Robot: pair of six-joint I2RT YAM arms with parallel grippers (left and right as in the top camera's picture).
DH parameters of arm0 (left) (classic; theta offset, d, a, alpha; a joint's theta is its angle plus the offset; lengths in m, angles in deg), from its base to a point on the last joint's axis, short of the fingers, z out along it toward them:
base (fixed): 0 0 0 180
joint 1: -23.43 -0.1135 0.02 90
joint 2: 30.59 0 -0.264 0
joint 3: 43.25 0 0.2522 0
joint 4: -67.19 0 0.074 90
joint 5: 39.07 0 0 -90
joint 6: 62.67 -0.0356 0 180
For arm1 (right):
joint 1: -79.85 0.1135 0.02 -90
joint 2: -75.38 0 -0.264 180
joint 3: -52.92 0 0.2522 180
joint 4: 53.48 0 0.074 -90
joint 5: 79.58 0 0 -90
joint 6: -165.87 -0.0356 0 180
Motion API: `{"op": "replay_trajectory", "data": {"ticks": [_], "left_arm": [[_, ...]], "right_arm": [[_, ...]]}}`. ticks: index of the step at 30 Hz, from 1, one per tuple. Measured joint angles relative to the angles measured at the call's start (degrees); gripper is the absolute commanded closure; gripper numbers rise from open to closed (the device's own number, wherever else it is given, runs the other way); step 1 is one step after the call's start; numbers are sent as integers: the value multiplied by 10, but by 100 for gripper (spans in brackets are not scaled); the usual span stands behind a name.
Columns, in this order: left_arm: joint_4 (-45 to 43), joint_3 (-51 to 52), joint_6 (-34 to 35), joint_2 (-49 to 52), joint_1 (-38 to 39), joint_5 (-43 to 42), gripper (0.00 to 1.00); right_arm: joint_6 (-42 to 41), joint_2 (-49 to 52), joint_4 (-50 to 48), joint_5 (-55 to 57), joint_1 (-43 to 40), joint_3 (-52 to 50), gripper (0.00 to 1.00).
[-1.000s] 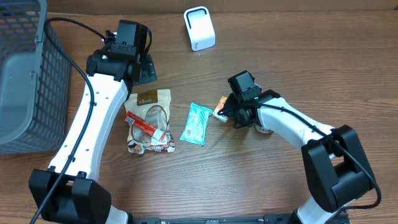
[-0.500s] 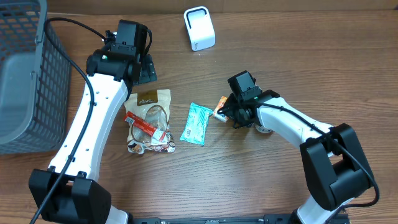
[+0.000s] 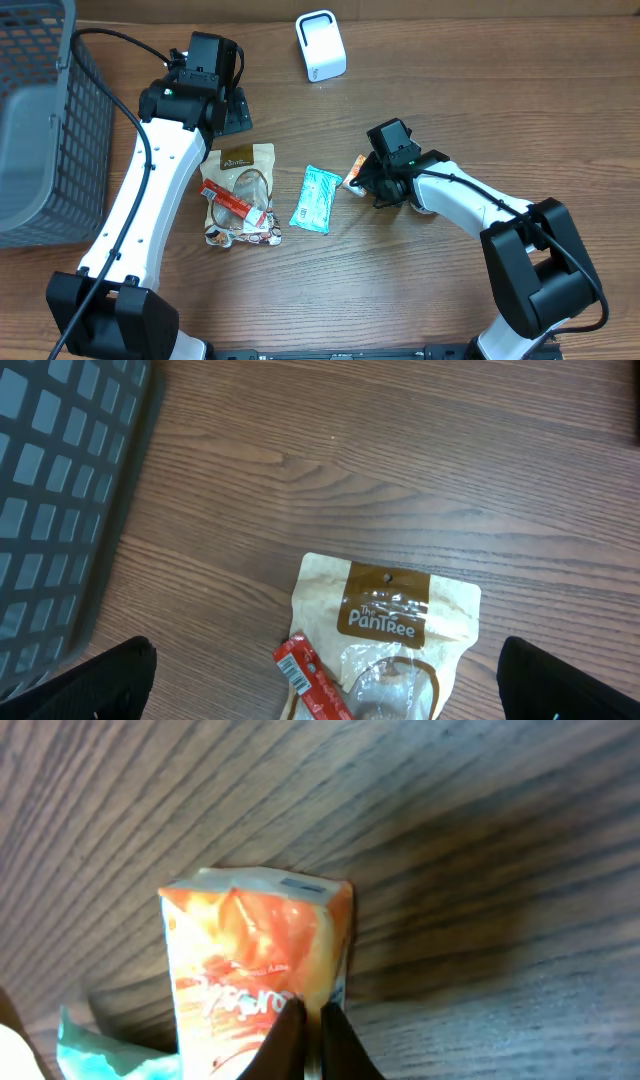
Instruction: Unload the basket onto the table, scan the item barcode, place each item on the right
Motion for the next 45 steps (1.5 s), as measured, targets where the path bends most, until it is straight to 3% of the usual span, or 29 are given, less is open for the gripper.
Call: {"op": "replay_trajectory", "data": {"ticks": [4,13,17,23,31,45], "left_arm": [[0,0,0,0,0,0,0],[0,0,0,0,0,0,0],[0,0,0,0,0,0,0],[0,0,0,0,0,0,0],[0,0,0,0,0,0,0],[0,0,0,0,0,0,0]], "right_arm": [[48,-1,10,-3,-1,6,96],[242,-41,112,33,-3,87,96],[333,-59,142,89,5,124,96],[407,-61,163,226,54,125,96],[486,-59,166,415,149,125,96],[514,47,171,540,182,125,96]]}}
